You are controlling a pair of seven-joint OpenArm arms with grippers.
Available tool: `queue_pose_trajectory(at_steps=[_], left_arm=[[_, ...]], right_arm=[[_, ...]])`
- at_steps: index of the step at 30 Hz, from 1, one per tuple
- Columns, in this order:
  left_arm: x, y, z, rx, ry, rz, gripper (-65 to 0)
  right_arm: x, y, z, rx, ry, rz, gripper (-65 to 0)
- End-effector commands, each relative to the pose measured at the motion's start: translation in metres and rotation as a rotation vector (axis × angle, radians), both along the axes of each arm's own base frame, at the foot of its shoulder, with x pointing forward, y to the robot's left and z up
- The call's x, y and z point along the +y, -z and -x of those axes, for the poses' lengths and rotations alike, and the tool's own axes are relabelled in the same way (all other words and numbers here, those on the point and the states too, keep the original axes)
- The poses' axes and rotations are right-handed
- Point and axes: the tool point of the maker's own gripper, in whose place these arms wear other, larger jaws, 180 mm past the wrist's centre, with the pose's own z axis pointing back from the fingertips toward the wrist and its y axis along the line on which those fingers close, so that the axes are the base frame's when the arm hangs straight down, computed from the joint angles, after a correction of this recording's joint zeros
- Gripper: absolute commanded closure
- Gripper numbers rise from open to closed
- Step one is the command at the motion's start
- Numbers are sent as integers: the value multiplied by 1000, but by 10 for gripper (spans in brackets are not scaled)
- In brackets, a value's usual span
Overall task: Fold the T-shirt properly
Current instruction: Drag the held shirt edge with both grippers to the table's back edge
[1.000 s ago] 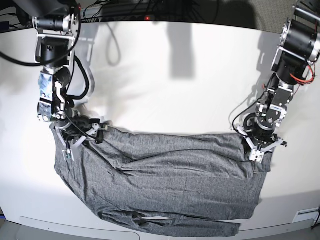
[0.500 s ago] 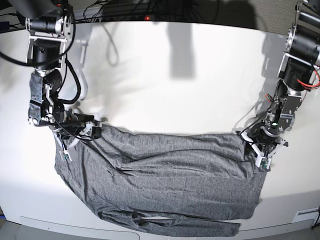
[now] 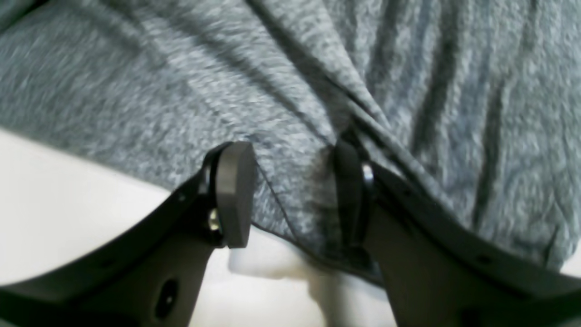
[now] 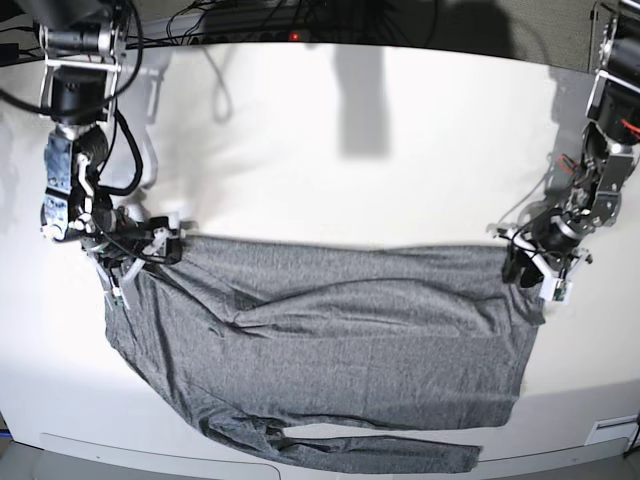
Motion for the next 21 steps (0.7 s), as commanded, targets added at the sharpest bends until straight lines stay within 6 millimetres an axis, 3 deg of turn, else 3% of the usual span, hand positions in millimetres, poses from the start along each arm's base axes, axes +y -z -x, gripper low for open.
queue_pose_trajectory(at_steps=[1,6,12,21], left_arm=[[30,57,76,341,45,-183,-199],[36,54,103,363,94,-207,-199],[39,57,151,412,152,-220,-199],[75,67,223,512,75,-253,-199]], right_arm=[[-11,6,16,61,-6,52,-279],[-2,9,50,61,-56,87,-279],[8,13,92,84,-108,112,-279],[20,13,144,121,-151,136,-279]])
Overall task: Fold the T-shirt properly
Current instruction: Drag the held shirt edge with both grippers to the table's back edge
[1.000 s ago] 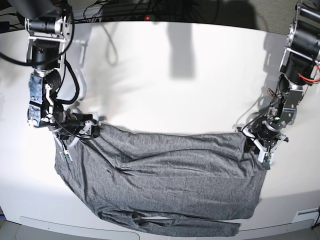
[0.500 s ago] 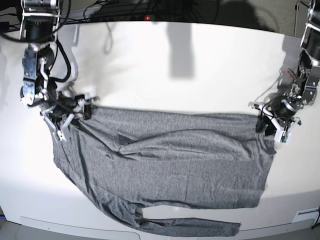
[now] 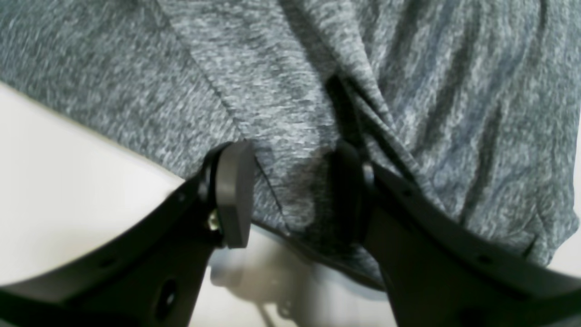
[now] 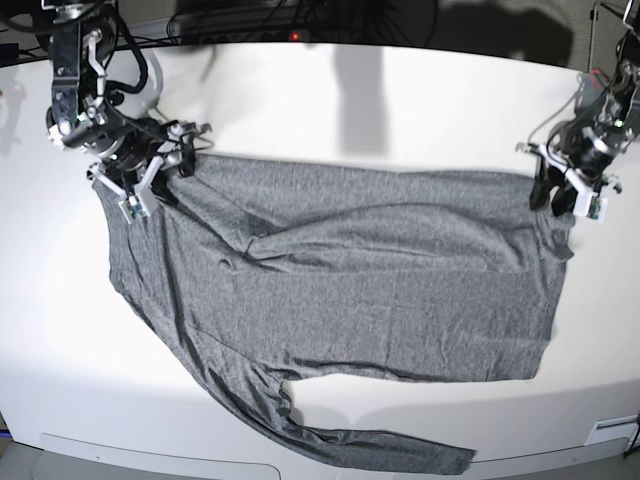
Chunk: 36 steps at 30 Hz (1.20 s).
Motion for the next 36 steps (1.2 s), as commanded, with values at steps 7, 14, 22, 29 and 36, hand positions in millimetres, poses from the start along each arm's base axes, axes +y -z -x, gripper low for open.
queue_pose_trajectory(at_steps=[7,14,22,29,36], left_arm=[[78,60,138,521,-84,-265,-199],[83,40,162,498,-117,-255,-199],[56,26,180,484,-44,-227,-199],[50,26,188,515,-31,-227,-199],[51,29,210,568,-24,-233,-187]], right_arm=[[-4,10,40,103,-19,49,-279],[-4,20,72,169,-23,48,-279],[8,8,104,183,-50,53,-279],[10,8,125,217,-61,61,-279],[8,10,134,238,-47,67,-279]])
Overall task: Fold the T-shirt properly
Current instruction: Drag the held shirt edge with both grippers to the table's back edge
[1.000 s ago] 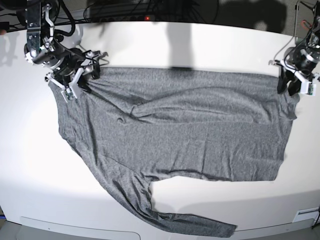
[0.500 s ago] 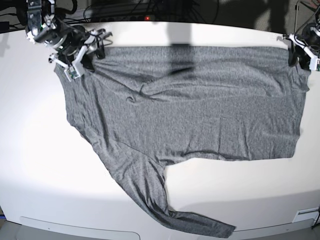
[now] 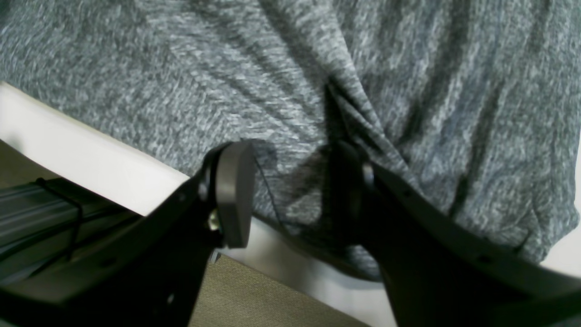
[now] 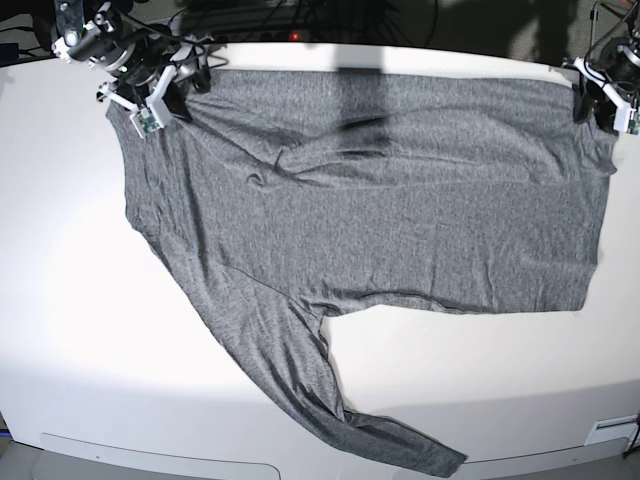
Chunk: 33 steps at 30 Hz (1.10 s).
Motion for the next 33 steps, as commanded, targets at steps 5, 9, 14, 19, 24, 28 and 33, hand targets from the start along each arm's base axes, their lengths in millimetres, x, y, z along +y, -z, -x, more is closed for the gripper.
queue_pose_trajectory(at_steps=[5,9,14,19,24,28,33], left_arm=[[8,36,93,375,93,-118,-187],[4,33,87,355,120,-128,-187],[0,31,83,341,128,-123,-187],[0,31,83,344,129,-124,-187],[0,31,82,339,129,-123,-187],[0,31,87,348,129,-122,-187],[-1,30,84,333,129,-118,-187]], right_arm=[[-19,13,33,143,-3,98,-279],[-30,16,42,161,11,160,-279],[-33,16,48,165,6,179,-279],[-33,16,48,165,11,178,-279],[-28,7,37,124,2,175,-279],[-24,-7,22,63,7,179,-279],[-20,-14,10,12,8,169,-279]])
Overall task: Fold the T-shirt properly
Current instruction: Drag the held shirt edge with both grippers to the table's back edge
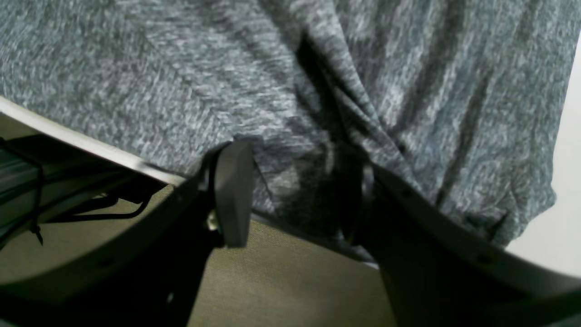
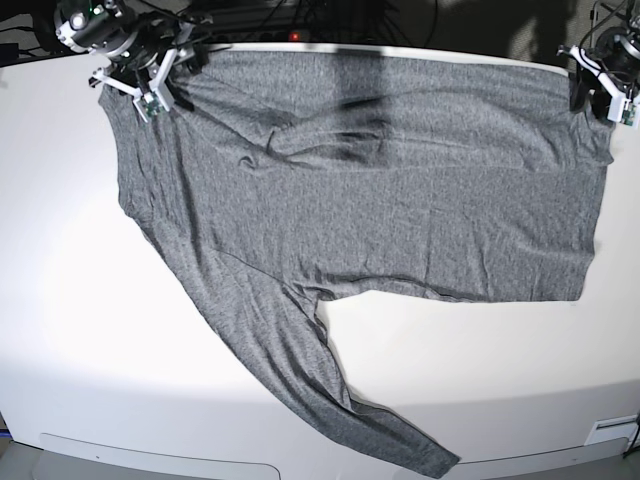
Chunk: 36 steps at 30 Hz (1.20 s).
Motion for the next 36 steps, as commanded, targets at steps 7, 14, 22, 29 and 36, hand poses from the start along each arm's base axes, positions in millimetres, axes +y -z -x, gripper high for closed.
queue_pose_trajectory(at_steps=[7,14,22,29,36], left_arm=[[10,30,67,289,64,-101,-187],[39,11,40,208,-5,-145,-187],[61,-11,14,110,-57,-177,-187],[52,-20,2,69,-37,-166,-187],[45,-26,-6,38,-21,-157,-187]], right_arm=[[-7,-4,-5,-20,-4,33,-279],[-7,-15,-40,-105,11,27,-279],[4,-23,-59,-152,31,-49,-279],[4,-23,-58,-146,31,-47,-279],[8,-23,-63,-184,40,-75,-279]])
